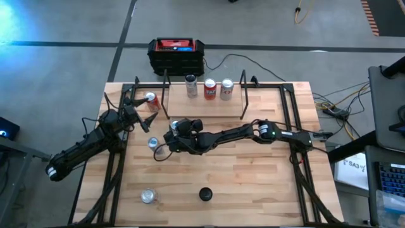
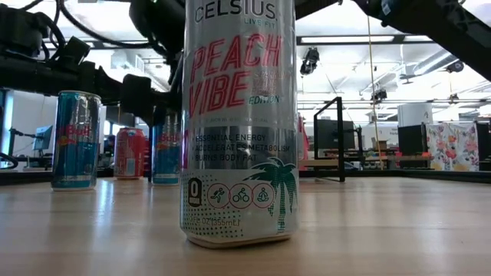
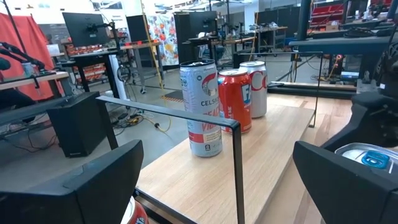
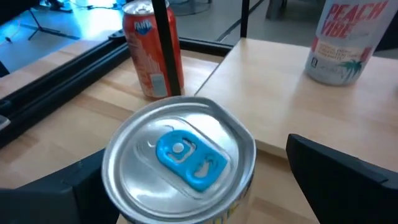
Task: Place canned beverage on shelf
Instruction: Put the top blue soda can on the shelf
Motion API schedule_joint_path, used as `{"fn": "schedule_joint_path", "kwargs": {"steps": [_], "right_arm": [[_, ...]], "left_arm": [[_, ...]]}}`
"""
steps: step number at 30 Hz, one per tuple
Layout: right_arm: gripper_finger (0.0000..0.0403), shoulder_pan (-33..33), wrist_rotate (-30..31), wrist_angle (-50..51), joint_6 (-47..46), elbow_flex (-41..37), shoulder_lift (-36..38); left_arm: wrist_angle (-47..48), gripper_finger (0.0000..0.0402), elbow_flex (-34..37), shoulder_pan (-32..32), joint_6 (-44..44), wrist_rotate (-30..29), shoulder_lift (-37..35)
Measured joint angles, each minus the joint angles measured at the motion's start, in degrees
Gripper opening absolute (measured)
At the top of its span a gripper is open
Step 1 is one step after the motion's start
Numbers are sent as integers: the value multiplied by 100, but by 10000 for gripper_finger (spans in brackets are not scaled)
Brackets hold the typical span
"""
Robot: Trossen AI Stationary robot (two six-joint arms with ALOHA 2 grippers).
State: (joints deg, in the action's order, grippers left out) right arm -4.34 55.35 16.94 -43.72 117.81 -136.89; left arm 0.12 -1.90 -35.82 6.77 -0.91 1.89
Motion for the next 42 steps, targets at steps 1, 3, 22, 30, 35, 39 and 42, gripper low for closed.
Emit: {"fn": "schedule_joint_path", "kwargs": {"steps": [1,3,22,30,35,39,42], "right_arm": [[388,10,-10,-1,-4,-1,-1],[388,13,1,-20,10,-1,1],[217,-36,-143,-74,388,-1,12],[217,-99,-175,-125,374,-1,46],[217,-118,-57,-55,582,77,153],[217,-118,57,-67,1005,299,167],[217,-105,175,-58,1063,464,167]], "left_arm": [[0,398,1,-2,1,-2,0],[-1,398,1,-1,0,-1,0],[0,398,1,0,0,0,0],[0,398,0,-1,1,-1,0],[0,398,0,-1,0,0,0],[0,398,-1,-1,0,-2,0],[0,398,-1,-2,1,-1,0]]}}
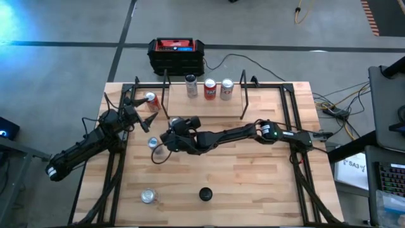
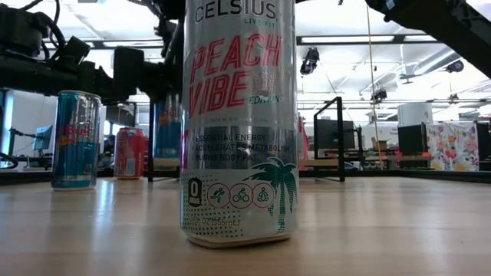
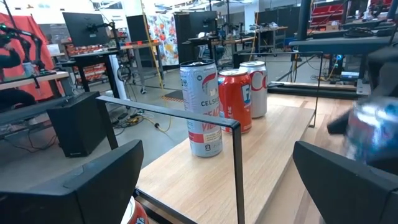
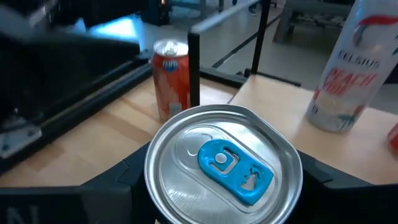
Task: Place canned beverage on shelf
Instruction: Put the top blue soda can on the shelf
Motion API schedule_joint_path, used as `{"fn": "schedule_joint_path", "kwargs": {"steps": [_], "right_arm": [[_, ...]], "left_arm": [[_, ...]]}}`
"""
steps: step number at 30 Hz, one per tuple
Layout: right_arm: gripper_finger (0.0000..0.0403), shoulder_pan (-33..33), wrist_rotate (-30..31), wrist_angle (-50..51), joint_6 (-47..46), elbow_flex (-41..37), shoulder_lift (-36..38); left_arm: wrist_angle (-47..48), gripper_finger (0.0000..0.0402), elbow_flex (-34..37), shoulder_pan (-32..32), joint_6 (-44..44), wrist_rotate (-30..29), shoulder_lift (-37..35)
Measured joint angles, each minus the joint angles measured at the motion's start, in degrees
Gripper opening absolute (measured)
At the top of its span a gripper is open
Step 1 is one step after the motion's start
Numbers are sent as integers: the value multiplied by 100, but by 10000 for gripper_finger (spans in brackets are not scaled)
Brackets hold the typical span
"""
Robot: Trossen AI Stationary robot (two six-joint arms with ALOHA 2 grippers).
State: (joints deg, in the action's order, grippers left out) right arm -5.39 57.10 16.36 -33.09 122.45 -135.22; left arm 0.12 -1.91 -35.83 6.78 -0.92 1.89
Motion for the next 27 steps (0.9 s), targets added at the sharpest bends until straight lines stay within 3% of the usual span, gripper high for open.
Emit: {"fn": "schedule_joint_path", "kwargs": {"steps": [11,20,27], "right_arm": [[217,381,327,0,445,277,7],[244,896,-159,-139,309,276,7],[226,1277,-852,-172,359,273,9]], "left_arm": [[-1,398,0,2,0,1,0],[0,398,1,0,-1,1,0],[-2,398,1,2,0,-1,0]]}}
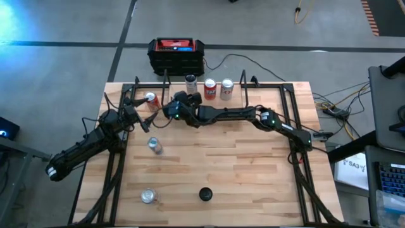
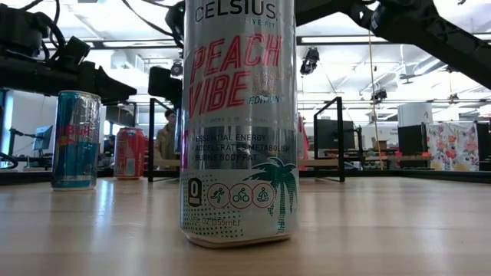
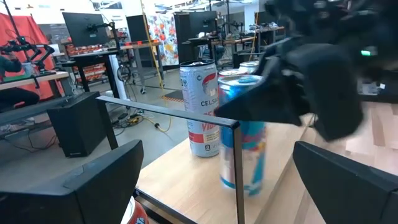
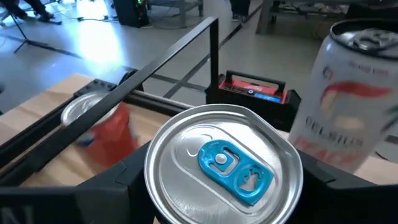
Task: Place canned beverage on shelf
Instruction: Put the top blue soda can on the shelf
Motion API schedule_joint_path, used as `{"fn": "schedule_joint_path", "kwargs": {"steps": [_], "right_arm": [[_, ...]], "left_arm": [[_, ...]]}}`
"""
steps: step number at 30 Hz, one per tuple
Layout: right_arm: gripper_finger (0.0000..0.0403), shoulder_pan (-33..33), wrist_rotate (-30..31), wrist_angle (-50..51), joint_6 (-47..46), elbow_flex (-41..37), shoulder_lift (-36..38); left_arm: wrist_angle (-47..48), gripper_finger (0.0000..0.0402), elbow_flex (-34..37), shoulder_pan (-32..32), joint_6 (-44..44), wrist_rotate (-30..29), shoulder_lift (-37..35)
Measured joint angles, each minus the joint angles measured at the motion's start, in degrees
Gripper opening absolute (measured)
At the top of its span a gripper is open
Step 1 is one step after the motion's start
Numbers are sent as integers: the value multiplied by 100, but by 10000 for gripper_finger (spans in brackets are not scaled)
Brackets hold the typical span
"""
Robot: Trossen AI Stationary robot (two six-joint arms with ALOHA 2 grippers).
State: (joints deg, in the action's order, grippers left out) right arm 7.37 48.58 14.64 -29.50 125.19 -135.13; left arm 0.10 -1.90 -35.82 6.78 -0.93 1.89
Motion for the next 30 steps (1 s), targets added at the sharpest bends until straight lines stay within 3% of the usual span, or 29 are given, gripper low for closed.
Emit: {"fn": "schedule_joint_path", "kwargs": {"steps": [13,30], "right_arm": [[231,260,-506,-389,605,-2,-8],[233,406,-551,-939,1301,-17,-181]], "left_arm": [[0,398,0,-1,-1,1,0],[2,398,-1,-1,0,0,0]]}}
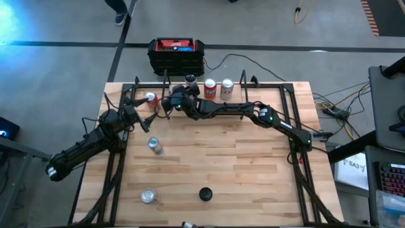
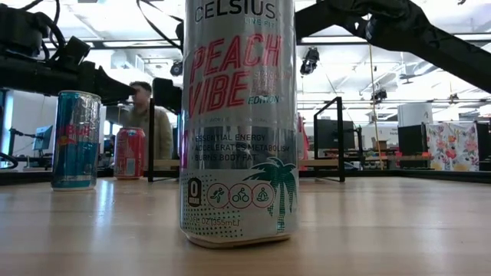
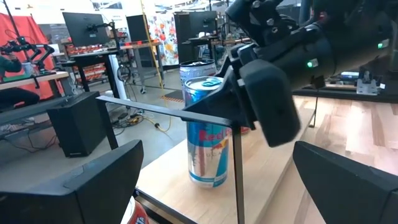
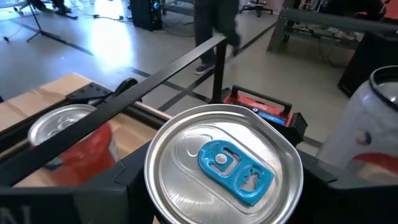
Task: Place canned beverage on shelf
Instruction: Put the top blue soda can on the shelf
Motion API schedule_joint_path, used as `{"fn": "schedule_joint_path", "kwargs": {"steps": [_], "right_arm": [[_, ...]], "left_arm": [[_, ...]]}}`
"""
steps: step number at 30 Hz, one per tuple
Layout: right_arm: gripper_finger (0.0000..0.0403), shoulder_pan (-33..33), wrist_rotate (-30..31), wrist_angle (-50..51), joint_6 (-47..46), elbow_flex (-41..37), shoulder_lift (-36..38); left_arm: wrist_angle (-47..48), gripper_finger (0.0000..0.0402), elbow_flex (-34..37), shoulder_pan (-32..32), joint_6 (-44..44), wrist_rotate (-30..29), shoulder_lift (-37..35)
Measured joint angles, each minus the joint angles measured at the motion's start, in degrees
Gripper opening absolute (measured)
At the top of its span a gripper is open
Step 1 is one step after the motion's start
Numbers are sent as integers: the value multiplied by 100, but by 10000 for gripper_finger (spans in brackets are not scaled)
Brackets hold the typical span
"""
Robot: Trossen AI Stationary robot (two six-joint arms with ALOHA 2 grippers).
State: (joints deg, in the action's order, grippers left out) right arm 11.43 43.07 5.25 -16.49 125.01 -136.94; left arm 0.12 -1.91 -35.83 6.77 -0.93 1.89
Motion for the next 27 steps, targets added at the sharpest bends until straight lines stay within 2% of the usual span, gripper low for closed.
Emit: {"fn": "schedule_joint_path", "kwargs": {"steps": [7,15,27], "right_arm": [[233,93,-38,-4,2,0,0],[233,209,-399,-41,4,0,0],[233,325,-474,-149,22,0,0]], "left_arm": [[0,398,1,0,0,0,0],[-2,398,0,-1,0,0,0],[0,398,2,-1,-1,0,0]]}}
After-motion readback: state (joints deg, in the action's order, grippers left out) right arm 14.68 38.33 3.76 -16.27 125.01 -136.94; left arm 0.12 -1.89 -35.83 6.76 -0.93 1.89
